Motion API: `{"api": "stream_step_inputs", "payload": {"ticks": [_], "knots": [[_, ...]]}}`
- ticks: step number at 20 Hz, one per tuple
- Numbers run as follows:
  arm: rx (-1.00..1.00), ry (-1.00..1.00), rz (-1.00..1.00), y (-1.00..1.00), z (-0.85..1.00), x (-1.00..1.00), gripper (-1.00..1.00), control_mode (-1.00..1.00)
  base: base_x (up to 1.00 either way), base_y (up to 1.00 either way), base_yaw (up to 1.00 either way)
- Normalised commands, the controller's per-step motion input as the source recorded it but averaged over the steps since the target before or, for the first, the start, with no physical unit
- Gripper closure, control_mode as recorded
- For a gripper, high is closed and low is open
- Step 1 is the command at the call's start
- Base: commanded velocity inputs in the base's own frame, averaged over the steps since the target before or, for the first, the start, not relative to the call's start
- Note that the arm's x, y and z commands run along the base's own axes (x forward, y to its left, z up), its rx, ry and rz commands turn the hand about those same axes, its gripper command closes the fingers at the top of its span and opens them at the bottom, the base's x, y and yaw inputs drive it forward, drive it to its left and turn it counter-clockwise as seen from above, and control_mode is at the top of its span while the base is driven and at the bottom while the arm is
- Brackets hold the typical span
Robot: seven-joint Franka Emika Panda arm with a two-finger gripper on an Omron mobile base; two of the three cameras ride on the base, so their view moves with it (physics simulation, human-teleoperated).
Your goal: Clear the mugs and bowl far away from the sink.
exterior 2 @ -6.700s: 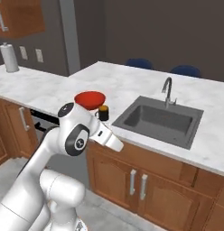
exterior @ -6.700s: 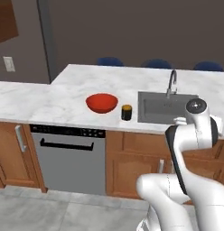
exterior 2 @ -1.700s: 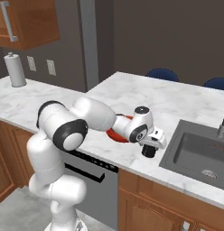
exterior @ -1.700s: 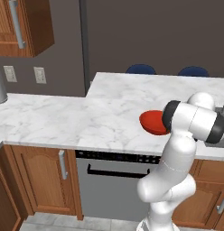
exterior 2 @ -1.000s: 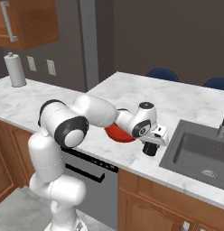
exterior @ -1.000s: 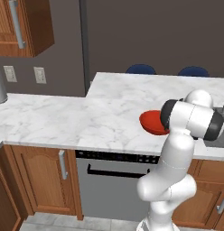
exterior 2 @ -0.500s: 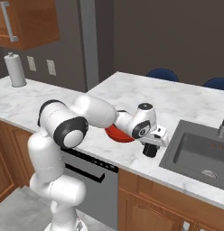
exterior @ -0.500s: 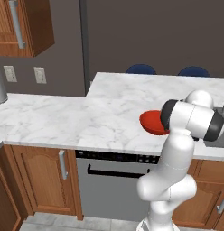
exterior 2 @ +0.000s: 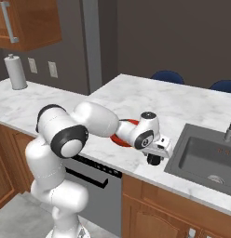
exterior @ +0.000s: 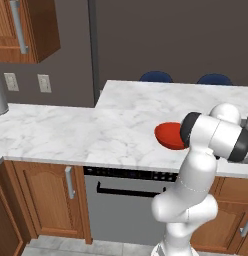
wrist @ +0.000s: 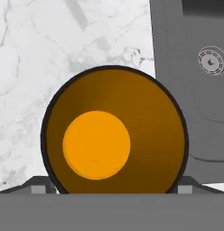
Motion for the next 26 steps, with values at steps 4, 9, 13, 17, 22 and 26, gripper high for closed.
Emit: {"api": "stream_step_inputs", "payload": {"ticks": [4,9,13,17,22,26], "knots": [[0.00,0.00,0.00,0.09,-0.06,-0.08,-1.00,-1.00,0.00,0.00,0.00],[0.00,0.00,0.00,0.19,0.00,0.00,-1.00,-1.00,0.00,0.00,0.00],[0.00,0.00,0.00,0.02,0.00,-0.11,-1.00,-1.00,0.00,0.00,0.00],[0.00,0.00,0.00,0.00,0.00,-0.16,-1.00,-1.00,0.00,0.00,0.00],[0.00,0.00,0.00,0.01,0.00,0.02,-1.00,-1.00,0.00,0.00,0.00],[0.00,0.00,-0.05,0.24,0.00,0.20,-1.00,-1.00,0.00,0.00,0.00]]}}
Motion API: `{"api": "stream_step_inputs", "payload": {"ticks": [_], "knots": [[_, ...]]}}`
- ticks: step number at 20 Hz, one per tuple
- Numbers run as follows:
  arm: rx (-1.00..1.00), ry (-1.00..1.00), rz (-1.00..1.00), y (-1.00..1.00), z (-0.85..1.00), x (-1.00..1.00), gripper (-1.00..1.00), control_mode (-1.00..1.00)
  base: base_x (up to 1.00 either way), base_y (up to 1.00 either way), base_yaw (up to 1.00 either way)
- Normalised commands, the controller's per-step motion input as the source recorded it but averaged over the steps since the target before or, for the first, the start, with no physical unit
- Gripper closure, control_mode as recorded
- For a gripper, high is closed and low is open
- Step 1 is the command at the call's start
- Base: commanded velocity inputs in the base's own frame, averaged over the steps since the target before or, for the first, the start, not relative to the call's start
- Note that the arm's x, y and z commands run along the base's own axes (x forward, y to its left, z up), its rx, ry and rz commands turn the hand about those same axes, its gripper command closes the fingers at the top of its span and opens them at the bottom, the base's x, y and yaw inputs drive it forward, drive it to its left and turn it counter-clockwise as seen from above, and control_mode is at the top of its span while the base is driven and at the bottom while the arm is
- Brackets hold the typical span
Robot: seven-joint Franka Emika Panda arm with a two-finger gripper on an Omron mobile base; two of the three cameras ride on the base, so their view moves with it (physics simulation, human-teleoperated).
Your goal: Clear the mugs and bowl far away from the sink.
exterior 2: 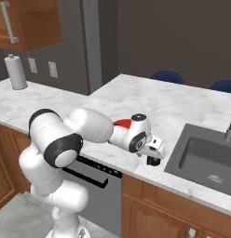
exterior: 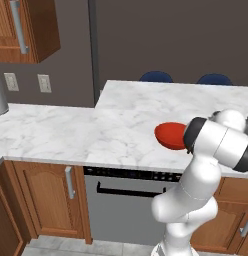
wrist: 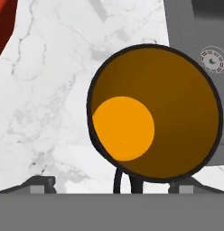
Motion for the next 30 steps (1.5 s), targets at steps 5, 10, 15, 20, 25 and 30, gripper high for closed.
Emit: {"api": "stream_step_inputs", "payload": {"ticks": [5,10,15,20,25,30], "knots": [[0.00,0.00,-0.04,0.11,0.00,0.05,-1.00,-1.00,0.00,0.00,0.00],[0.00,0.00,0.00,-0.03,-0.01,0.00,-1.00,-1.00,0.00,0.00,0.00],[0.00,0.00,0.00,-0.10,-0.01,0.00,-1.00,-1.00,0.00,0.00,0.00],[0.00,0.00,0.00,-0.06,0.00,0.15,-1.00,-1.00,0.00,0.00,0.00],[0.00,0.00,0.00,-0.17,0.00,0.08,-1.00,-1.00,0.00,0.00,0.00],[0.00,0.00,0.00,-0.23,-0.01,0.00,-1.00,-1.00,0.00,0.00,0.00]]}}
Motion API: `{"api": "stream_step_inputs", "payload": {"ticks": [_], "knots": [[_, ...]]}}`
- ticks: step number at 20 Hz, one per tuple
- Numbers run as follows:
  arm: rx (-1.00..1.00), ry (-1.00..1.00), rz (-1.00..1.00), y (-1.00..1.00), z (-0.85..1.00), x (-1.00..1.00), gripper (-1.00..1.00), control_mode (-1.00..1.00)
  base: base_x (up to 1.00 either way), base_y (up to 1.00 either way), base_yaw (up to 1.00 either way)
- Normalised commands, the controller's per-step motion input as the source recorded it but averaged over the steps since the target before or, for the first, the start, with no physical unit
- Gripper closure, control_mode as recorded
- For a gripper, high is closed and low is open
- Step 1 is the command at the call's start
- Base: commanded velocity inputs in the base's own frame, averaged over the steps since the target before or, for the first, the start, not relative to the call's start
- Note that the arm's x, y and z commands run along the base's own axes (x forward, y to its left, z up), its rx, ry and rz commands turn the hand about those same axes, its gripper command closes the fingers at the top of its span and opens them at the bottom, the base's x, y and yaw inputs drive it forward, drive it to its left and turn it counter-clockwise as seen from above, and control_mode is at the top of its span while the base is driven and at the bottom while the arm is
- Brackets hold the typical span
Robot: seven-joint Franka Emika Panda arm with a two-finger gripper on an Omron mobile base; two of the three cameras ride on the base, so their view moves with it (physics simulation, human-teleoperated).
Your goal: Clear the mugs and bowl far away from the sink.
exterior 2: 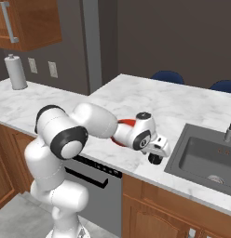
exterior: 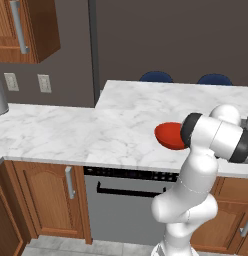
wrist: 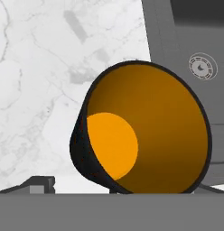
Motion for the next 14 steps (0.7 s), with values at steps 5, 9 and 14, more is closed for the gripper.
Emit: {"api": "stream_step_inputs", "payload": {"ticks": [5,9,14], "knots": [[0.00,0.00,0.00,0.00,0.00,0.00,-1.00,-1.00,0.00,0.00,0.00],[0.00,0.00,0.02,-0.03,-0.02,0.00,-1.00,-1.00,0.00,0.00,0.00],[0.03,0.00,0.00,0.00,0.00,0.00,-1.00,-1.00,0.00,0.00,0.00]]}}
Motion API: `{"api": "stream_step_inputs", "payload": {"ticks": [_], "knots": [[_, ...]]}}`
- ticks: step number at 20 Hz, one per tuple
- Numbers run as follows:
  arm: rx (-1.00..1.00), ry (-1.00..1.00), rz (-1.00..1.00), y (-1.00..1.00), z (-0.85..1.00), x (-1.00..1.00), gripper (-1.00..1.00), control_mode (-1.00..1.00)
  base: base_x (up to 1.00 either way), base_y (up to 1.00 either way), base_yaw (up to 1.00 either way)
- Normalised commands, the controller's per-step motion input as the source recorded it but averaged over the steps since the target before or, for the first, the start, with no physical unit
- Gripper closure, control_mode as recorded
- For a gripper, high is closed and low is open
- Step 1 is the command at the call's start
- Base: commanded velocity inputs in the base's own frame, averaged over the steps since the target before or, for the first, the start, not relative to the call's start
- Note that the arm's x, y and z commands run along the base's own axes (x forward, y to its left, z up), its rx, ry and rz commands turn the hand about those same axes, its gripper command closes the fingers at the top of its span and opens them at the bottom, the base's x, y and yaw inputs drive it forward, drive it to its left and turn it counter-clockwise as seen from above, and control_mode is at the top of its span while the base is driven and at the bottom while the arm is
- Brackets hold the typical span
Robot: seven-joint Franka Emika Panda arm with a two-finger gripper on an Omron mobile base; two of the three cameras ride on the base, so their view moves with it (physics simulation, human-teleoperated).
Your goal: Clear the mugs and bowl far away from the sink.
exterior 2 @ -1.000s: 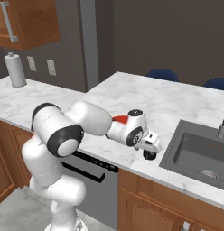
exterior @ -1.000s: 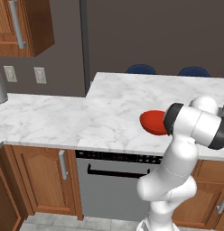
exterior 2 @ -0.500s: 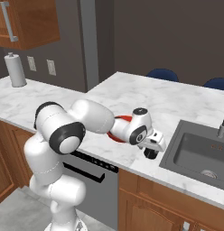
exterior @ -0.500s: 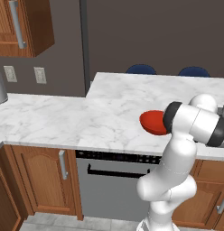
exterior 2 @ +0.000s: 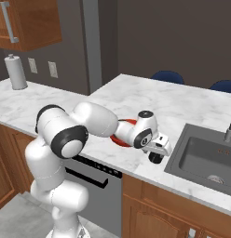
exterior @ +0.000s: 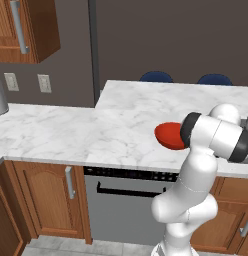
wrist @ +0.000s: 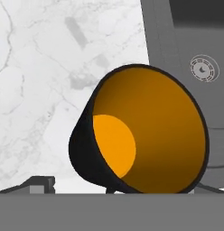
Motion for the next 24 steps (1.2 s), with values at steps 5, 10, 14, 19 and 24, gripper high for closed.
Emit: {"api": "stream_step_inputs", "payload": {"ticks": [5,10,14,19,24], "knots": [[0.04,0.00,0.00,0.00,0.00,0.00,-1.00,-1.00,0.00,0.00,0.00],[0.13,0.00,-0.01,0.07,-0.24,-0.04,-1.00,-1.00,0.00,0.00,0.00],[0.06,0.00,0.00,0.02,-0.04,0.00,-1.00,-1.00,0.00,0.00,0.00],[0.00,0.00,0.00,0.00,0.00,0.00,-1.00,-1.00,0.00,0.00,0.00],[0.00,0.00,0.00,0.00,0.00,0.00,-1.00,-1.00,0.00,0.00,0.00]]}}
